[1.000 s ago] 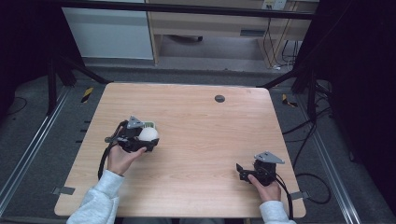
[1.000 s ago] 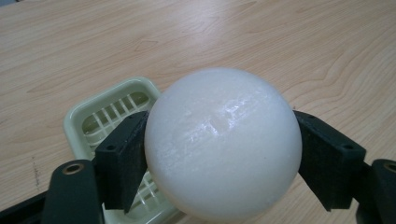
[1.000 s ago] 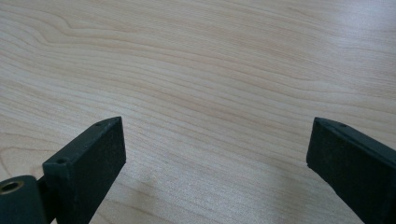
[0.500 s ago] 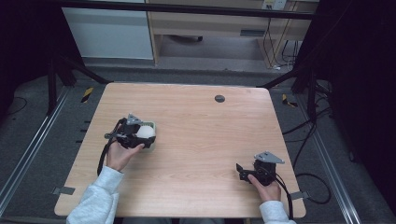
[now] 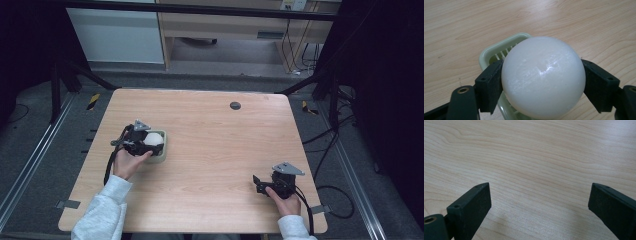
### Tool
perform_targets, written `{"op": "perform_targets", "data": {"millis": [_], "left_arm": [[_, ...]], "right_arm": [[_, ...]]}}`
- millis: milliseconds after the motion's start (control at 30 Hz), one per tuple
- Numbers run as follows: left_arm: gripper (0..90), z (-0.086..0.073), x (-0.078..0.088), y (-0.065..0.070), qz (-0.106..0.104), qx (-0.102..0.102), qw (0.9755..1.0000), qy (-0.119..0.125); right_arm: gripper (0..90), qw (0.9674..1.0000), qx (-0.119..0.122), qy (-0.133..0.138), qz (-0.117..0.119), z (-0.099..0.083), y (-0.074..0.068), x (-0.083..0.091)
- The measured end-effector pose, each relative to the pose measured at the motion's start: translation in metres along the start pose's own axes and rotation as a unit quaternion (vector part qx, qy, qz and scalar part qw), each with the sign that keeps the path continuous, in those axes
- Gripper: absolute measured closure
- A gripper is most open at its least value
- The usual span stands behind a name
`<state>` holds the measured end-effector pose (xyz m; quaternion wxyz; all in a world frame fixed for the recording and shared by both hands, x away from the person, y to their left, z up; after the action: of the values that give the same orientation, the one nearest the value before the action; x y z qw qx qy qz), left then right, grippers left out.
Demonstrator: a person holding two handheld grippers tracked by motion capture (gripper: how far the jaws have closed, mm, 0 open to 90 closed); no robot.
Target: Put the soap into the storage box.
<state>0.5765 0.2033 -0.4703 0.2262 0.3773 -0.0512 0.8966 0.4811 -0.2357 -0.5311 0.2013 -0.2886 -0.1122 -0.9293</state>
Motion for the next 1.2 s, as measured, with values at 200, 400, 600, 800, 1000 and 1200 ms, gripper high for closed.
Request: {"op": "perform_targets", "data": {"millis": [200,400,600,800,1000,1200], "left_arm": [[23.8,-0.001,-0.005,-0.002,0.002,0.002,1.0000,-0.005],[23.8,-0.003,-0.010,-0.006,0.004,0.004,0.9999,-0.016],[23.8,-0.004,-0.014,-0.009,0.008,0.003,0.9997,-0.022],[23.8,-0.007,-0.018,-0.008,0.009,-0.002,0.9994,-0.032],[23.8,-0.008,-0.019,-0.010,0.012,0.003,0.9994,-0.034],[23.8,-0.008,-0.020,-0.011,0.011,0.004,0.9993,-0.035]], "right_arm": [[4.9,1.0000,-0.004,-0.001,0.000,0.000,0.000,0.000],[4.9,0.9999,-0.010,-0.005,0.002,0.000,-0.001,0.000],[4.9,1.0000,-0.006,-0.005,0.000,0.000,-0.001,0.000],[4.9,1.0000,-0.006,-0.005,-0.001,0.000,-0.001,0.000],[4.9,1.0000,-0.007,-0.006,-0.001,0.000,-0.001,0.000],[4.9,1.0000,-0.006,-0.006,-0.002,0.000,-0.001,0.000]]}}
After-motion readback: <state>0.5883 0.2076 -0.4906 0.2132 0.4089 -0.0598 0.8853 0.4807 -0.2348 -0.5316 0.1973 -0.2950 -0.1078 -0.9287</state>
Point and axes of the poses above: each handheld gripper's, and its own axes: x roughly backward along the jaws, z roughly out of its top, y roughly to its right, the point moved 4 cm from there along -x, roughly forward along the jaws, and after that the axes turned 7 degrees about x, right-handed, at the moved point
